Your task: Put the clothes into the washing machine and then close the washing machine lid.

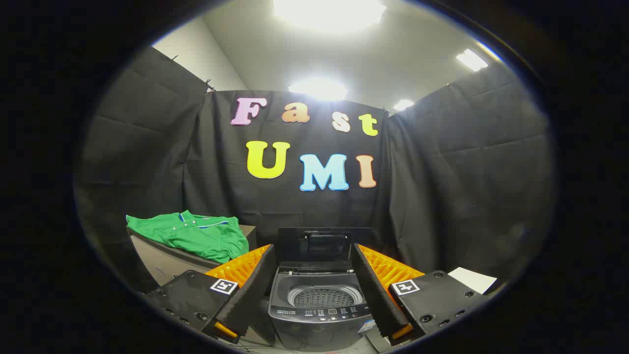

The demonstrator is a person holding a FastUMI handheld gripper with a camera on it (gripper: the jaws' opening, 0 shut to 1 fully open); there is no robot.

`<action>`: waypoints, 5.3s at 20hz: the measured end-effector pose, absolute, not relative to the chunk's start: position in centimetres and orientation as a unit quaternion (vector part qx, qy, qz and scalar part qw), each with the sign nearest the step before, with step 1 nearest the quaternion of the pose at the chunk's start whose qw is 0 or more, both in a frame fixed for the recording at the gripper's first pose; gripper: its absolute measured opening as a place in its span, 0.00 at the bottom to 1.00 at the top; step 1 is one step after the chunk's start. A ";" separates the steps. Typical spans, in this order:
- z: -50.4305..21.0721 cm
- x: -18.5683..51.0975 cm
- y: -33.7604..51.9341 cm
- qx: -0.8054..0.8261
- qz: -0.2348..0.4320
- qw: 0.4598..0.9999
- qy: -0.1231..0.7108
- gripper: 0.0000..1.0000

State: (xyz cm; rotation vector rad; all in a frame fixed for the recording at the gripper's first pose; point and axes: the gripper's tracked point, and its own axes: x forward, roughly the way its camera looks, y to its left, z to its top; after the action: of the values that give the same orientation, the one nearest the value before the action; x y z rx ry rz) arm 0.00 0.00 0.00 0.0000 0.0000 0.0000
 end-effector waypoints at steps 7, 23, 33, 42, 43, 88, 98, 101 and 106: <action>-0.8 0.4 -0.3 0.003 0.003 1.000 0.012 0.97; -0.8 0.7 -0.1 0.005 0.008 1.000 0.019 0.98; 1.5 3.6 3.6 0.013 0.041 0.999 0.018 0.98; 3.5 7.7 9.5 0.018 0.086 0.996 0.014 0.98; 3.6 8.1 10.2 0.019 0.092 0.995 0.016 0.98; -2.1 18.8 38.6 0.001 0.242 0.948 0.208 0.96; -6.9 19.3 40.8 -0.038 0.255 0.917 0.305 0.96; -7.7 18.8 41.1 -0.058 0.257 0.912 0.313 0.97; -7.8 19.5 40.9 -0.048 0.256 0.914 0.312 0.55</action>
State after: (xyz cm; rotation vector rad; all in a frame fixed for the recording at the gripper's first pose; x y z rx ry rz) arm 19.54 40.93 -7.81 -0.0983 0.6431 0.5275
